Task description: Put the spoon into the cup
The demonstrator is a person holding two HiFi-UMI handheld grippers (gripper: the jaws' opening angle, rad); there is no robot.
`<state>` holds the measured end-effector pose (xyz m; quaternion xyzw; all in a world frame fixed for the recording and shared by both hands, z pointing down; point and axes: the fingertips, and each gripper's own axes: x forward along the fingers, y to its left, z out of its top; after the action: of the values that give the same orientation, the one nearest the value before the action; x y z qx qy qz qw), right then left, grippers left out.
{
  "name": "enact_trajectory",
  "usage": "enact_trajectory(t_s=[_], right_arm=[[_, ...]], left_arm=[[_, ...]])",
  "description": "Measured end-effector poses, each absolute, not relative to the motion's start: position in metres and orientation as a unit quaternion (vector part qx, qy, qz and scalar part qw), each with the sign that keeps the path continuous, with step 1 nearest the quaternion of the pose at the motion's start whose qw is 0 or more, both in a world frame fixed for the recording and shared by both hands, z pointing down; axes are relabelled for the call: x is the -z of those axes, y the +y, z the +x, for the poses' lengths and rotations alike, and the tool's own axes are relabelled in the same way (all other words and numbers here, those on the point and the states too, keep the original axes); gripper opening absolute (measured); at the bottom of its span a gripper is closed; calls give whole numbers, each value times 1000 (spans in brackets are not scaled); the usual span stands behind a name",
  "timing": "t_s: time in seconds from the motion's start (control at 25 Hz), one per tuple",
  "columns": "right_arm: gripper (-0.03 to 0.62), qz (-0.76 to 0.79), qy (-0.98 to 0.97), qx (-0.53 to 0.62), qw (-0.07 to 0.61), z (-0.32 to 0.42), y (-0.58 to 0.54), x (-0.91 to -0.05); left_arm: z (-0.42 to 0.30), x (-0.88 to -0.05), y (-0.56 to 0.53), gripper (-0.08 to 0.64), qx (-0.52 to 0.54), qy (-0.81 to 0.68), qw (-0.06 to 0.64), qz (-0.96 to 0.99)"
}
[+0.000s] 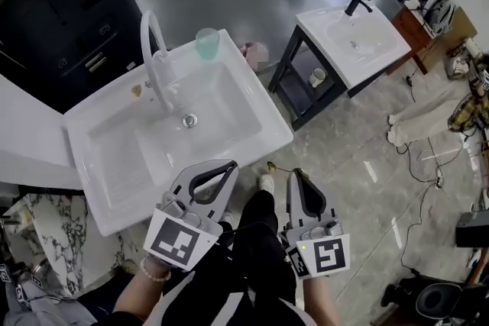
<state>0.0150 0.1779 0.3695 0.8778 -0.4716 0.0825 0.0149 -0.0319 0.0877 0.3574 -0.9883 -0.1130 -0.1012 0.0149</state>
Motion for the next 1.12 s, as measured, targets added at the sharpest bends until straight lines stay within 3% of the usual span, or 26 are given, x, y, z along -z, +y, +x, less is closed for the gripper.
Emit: enact_trajectory(t_s=[1.12], right_arm=[[8, 748, -659, -72, 36, 158, 84, -355]], left_arm=[[81, -357, 22, -3, 104, 108, -25, -988]])
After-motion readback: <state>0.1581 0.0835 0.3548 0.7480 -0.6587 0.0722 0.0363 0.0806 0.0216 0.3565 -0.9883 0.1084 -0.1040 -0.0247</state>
